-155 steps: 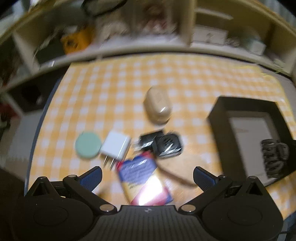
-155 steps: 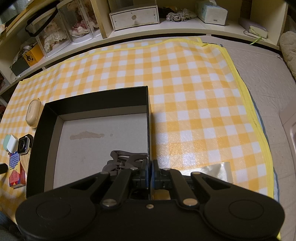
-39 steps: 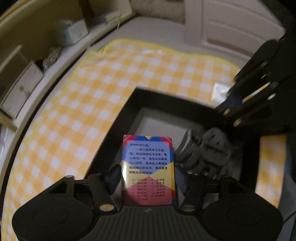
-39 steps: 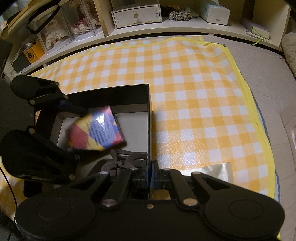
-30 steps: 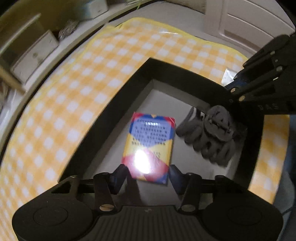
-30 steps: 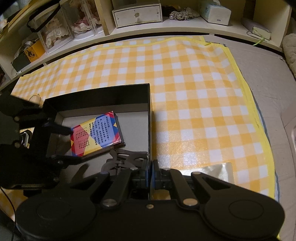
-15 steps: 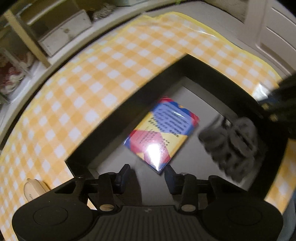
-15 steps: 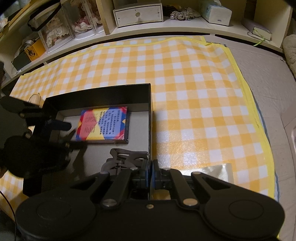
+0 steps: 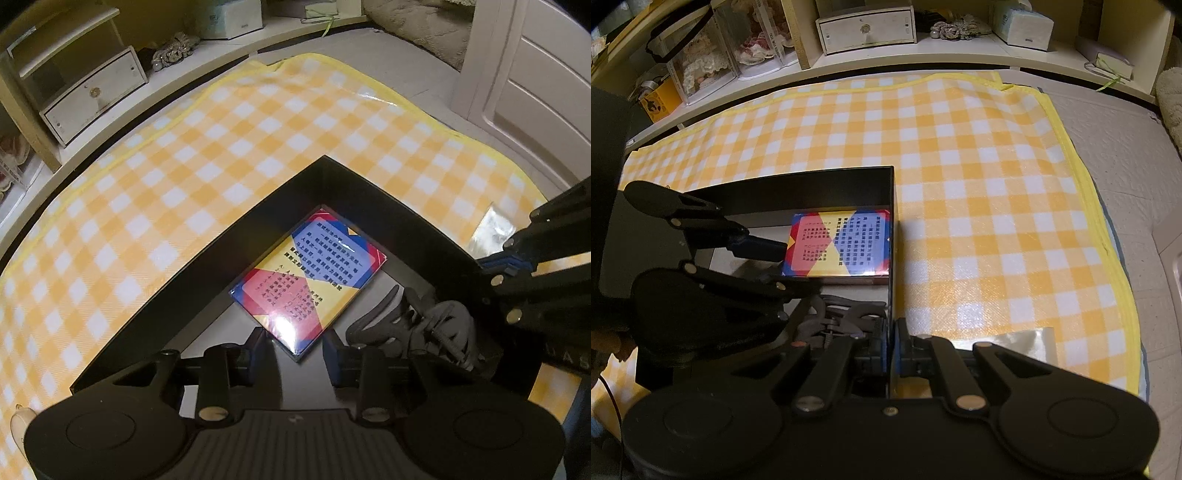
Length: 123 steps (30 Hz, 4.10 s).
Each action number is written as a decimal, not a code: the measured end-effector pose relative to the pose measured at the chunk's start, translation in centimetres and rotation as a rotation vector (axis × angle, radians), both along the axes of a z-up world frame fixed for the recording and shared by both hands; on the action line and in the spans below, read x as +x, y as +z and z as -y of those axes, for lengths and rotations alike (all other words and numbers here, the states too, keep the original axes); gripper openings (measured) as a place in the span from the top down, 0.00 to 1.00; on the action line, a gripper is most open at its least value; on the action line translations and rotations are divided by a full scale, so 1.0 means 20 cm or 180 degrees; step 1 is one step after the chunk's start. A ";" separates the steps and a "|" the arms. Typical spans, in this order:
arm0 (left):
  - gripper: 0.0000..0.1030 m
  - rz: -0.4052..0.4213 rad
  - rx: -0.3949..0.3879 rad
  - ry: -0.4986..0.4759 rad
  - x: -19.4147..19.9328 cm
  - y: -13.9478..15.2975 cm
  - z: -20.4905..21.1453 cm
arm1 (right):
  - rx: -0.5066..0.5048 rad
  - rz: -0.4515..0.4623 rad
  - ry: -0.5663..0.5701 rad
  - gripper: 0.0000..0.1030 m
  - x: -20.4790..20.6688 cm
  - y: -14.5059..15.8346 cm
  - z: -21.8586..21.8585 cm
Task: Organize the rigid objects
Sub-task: 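Lower the card box onto the box floor and open the left gripper, then move the left gripper back toward the smartwatch on its wooden stand, then close the left gripper on the oval wooden stand and lift it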
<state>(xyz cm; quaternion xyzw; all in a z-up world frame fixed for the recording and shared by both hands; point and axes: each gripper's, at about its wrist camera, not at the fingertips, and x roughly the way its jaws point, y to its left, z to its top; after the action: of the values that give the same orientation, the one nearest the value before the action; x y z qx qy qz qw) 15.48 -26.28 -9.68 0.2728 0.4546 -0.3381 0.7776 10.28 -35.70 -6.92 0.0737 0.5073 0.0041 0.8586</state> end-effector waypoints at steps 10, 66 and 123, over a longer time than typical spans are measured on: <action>0.20 0.0137 -0.0347 0.0221 -0.11 0.19 -0.14 | -0.0003 0.0000 0.0001 0.95 0.00 0.00 0.00; 0.01 -0.0172 -0.1081 0.1940 -0.27 0.27 -1.21 | -0.0011 0.0004 0.0007 0.96 -0.01 0.00 0.04; 0.13 0.0188 -0.1239 0.1486 -0.23 0.45 -0.94 | -0.0055 -0.0039 0.0013 0.96 -0.01 -0.03 0.02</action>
<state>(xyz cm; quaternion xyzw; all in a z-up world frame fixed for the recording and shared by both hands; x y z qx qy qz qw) 10.86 -7.51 -0.72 0.0165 0.4088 -0.2229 0.8848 10.00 -36.18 -7.49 0.0652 0.5127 0.0010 0.8561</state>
